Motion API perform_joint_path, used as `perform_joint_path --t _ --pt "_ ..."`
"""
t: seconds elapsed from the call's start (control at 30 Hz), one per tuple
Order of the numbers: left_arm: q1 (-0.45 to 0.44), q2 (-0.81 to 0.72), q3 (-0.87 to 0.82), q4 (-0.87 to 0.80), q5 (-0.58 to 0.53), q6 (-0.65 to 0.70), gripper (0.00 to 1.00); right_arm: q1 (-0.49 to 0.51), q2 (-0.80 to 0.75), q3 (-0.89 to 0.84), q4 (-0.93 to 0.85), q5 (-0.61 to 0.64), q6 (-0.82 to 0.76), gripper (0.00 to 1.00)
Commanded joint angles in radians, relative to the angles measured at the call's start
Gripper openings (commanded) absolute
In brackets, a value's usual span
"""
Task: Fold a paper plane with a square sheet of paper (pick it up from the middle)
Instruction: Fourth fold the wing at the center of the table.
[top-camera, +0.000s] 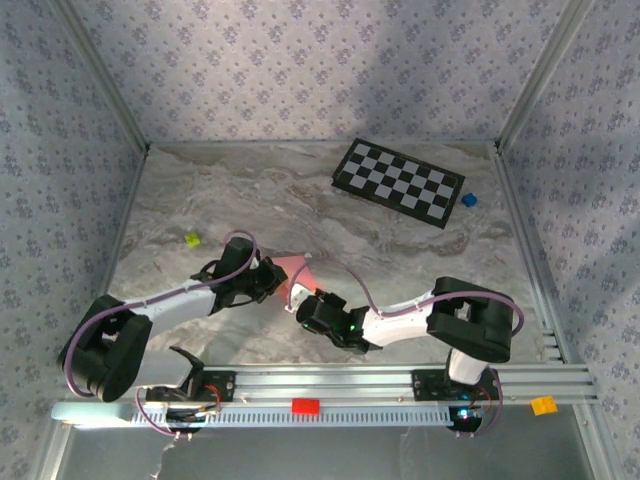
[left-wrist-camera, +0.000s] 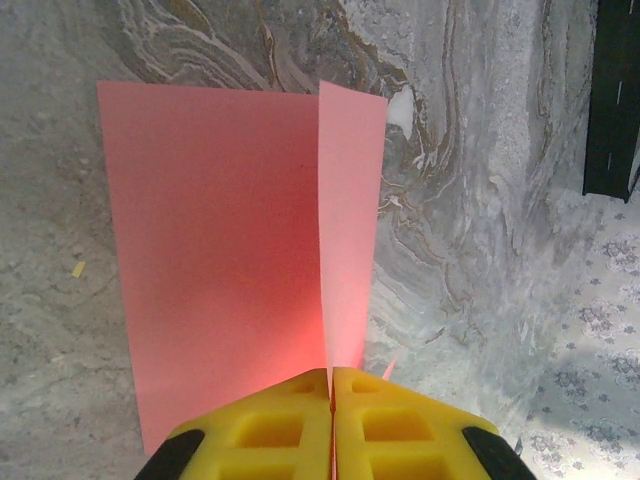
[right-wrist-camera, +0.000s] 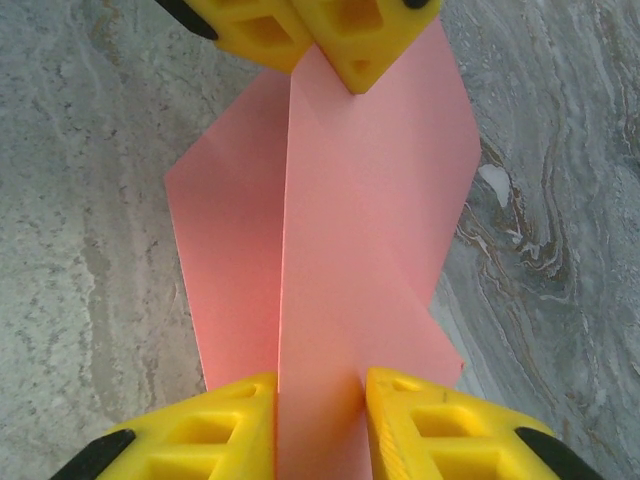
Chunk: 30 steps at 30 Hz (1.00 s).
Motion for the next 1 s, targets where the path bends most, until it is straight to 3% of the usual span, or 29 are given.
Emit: perform_joint_path --t 0.0,0.53,0.77,0.97 --pt "-0.006 -0.014 0.033 -0.028 0.004 0.006 0.08 -0.006 0.008 0.019 -0.018 0.026 0.029 0.26" --pt "-0.005 -0.009 0.043 -0.038 0.002 0.009 0.08 -0.012 0.009 0.024 -0.034 0.009 0.065 0.14" --pt "-0.006 -0.004 0.050 -0.040 0.004 0.011 0.08 -0.018 0.015 0.033 -0.049 0.000 0.096 0.16" --pt "-0.005 -0.004 0.051 -0.041 0.002 0.011 0.09 -0.022 0.015 0.032 -0.045 -0.009 0.106 0.08"
